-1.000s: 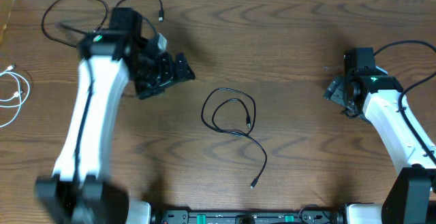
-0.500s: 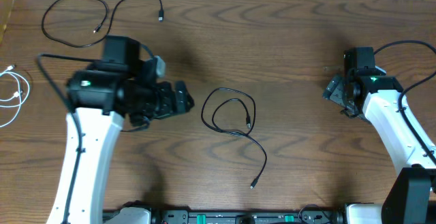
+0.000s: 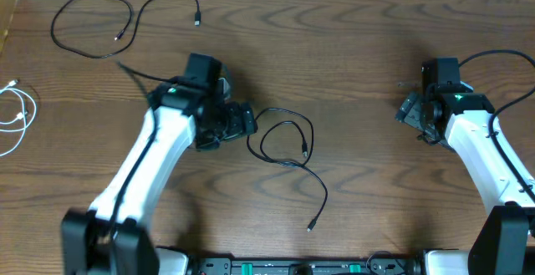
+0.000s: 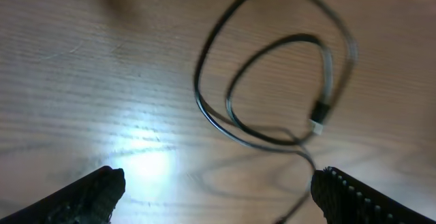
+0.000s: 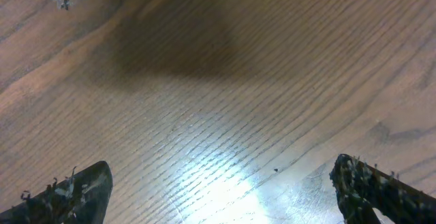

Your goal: Untangle cables

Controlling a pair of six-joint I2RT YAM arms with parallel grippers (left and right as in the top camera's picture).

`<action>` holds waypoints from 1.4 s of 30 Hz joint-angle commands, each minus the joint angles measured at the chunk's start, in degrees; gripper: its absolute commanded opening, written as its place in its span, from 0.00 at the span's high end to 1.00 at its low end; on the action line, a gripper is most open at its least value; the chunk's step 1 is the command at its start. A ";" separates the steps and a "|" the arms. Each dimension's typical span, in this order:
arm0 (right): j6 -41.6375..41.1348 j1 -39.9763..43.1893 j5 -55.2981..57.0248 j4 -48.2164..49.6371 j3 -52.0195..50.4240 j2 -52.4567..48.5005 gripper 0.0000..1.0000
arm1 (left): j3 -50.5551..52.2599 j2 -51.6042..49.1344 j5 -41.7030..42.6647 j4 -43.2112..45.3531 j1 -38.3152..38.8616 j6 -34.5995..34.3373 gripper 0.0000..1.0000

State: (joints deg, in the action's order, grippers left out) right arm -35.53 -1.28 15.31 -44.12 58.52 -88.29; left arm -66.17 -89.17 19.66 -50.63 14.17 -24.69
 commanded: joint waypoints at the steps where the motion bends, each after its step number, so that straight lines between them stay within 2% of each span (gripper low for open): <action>1: 0.44 0.11 0.59 -0.07 0.07 -0.13 0.01 | 0.31 -5.90 -2.40 2.43 1.42 -2.25 0.09; 3: 0.44 0.11 0.59 -0.04 0.07 -0.13 0.01 | 0.31 -8.74 -2.40 4.46 1.99 -2.23 0.21; 5: 0.44 0.11 0.59 -0.07 0.07 -0.13 0.01 | 0.31 -11.56 -2.43 6.03 2.58 -2.23 0.27; 13: 0.44 0.11 0.61 -0.07 0.07 -0.13 0.01 | 0.31 -18.95 -7.32 6.62 5.25 -3.10 0.32; 18: 0.44 0.11 0.59 -0.07 0.07 -0.13 0.01 | 0.33 -20.63 -7.30 7.69 7.13 -3.72 0.36; 21: 0.44 0.11 0.59 -0.07 0.07 -0.13 0.01 | 0.33 -21.11 -7.37 8.57 7.87 -3.69 0.54; 26: 0.44 0.11 0.59 -0.04 0.07 -0.13 0.01 | 0.33 -22.01 -12.26 8.72 9.46 -3.74 0.61; 28: 0.44 0.11 0.59 -0.07 0.07 -0.13 0.01 | 0.33 -22.05 -12.24 8.72 9.77 -3.72 0.71; 30: 0.44 0.11 0.59 -0.07 0.07 -0.13 0.01 | 0.31 -22.05 -12.22 8.72 9.75 -3.72 0.91; 37: 0.44 0.11 0.59 -0.07 0.07 -0.13 0.01 | -4.44 -19.21 -12.20 2.47 9.53 -3.67 0.93; 42: 0.44 0.11 0.59 -0.07 0.07 -0.13 0.01 | -11.82 -11.26 -11.65 -4.50 9.53 -3.21 0.93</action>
State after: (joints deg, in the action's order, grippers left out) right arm -35.53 -1.28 15.20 -44.12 58.52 -88.33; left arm -72.75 -107.26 8.62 -53.39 23.79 -28.49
